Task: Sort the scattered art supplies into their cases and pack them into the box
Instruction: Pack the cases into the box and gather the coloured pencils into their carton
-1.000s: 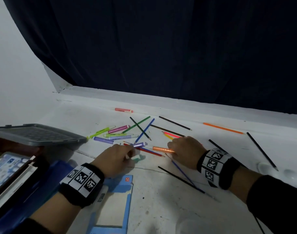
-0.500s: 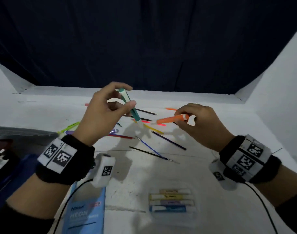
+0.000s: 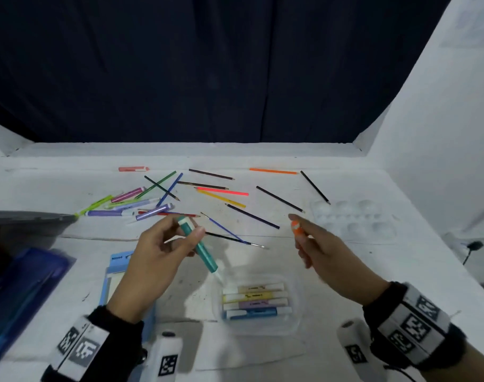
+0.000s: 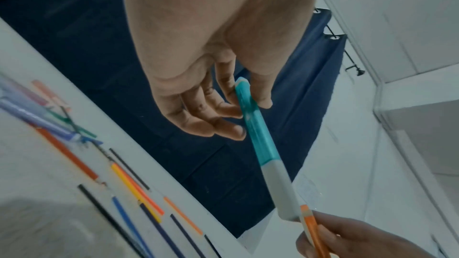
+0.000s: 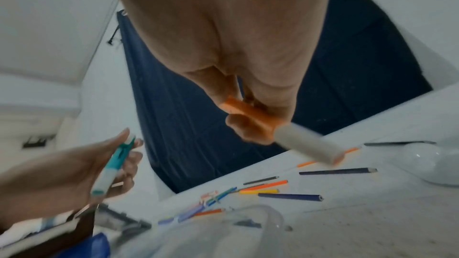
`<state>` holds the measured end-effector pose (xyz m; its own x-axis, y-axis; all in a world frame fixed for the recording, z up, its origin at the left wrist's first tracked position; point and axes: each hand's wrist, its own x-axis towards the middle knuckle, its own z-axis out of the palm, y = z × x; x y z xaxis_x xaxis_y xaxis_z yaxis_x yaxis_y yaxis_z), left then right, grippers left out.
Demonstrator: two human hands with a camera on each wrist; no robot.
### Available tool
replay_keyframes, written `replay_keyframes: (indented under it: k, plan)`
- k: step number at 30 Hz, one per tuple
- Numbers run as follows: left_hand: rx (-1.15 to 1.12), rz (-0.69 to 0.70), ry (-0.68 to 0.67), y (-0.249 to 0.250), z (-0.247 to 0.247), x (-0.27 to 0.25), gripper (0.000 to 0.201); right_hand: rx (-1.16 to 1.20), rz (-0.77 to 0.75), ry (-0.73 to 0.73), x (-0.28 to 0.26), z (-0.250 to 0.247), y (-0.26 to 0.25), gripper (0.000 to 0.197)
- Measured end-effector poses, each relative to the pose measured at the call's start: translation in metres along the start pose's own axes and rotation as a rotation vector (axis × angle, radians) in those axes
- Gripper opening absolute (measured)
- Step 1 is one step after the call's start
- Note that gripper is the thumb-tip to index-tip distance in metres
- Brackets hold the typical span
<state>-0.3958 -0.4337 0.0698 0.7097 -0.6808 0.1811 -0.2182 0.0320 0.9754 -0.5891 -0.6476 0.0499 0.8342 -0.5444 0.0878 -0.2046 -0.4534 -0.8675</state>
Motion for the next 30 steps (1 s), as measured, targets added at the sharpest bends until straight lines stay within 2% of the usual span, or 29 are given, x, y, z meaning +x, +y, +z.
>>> replay_keyframes:
  k: [2,3,5,8,12,15,18,20,23,28,30]
  plan:
    - [-0.028,-0.031,0.055,-0.005,-0.007,-0.009,0.022,-0.262,-0.132,-0.061,0.0,0.008,0.002,0.02]
    - [-0.045,-0.049,0.076,-0.008,-0.01,-0.013,0.023,-0.359,-0.193,-0.107,0.001,0.013,0.001,0.025]
    - [-0.064,-0.088,0.121,-0.012,-0.017,-0.023,0.026,-0.465,-0.268,-0.226,0.004,0.023,0.0,0.036]
    - [-0.044,-0.135,0.173,-0.02,-0.027,-0.039,0.027,-0.559,-0.353,-0.364,0.009,0.037,-0.002,0.031]
    - [-0.028,-0.247,0.165,-0.037,-0.035,-0.062,0.029,-0.676,-0.397,-0.451,0.017,0.055,-0.002,0.025]
    - [0.004,-0.353,0.127,-0.052,-0.042,-0.077,0.026,-0.749,-0.37,-0.483,0.022,0.065,-0.005,0.022]
    - [0.069,-0.433,0.145,-0.065,-0.056,-0.091,0.021,-0.782,-0.352,-0.506,0.025,0.071,-0.006,0.019]
    - [0.175,-0.412,0.102,-0.072,-0.063,-0.1,0.026,-0.8,-0.343,-0.521,0.026,0.074,-0.005,0.017]
    - [0.276,-0.307,0.019,-0.063,-0.064,-0.106,0.028,-0.805,-0.335,-0.53,0.028,0.078,-0.005,0.013]
    - [0.294,-0.129,0.039,-0.035,-0.045,-0.09,0.024,-0.752,-0.334,-0.494,0.029,0.077,0.0,0.014]
    - [0.387,-0.055,-0.011,-0.03,-0.033,-0.081,0.026,-0.717,-0.339,-0.475,0.029,0.073,0.0,0.017]
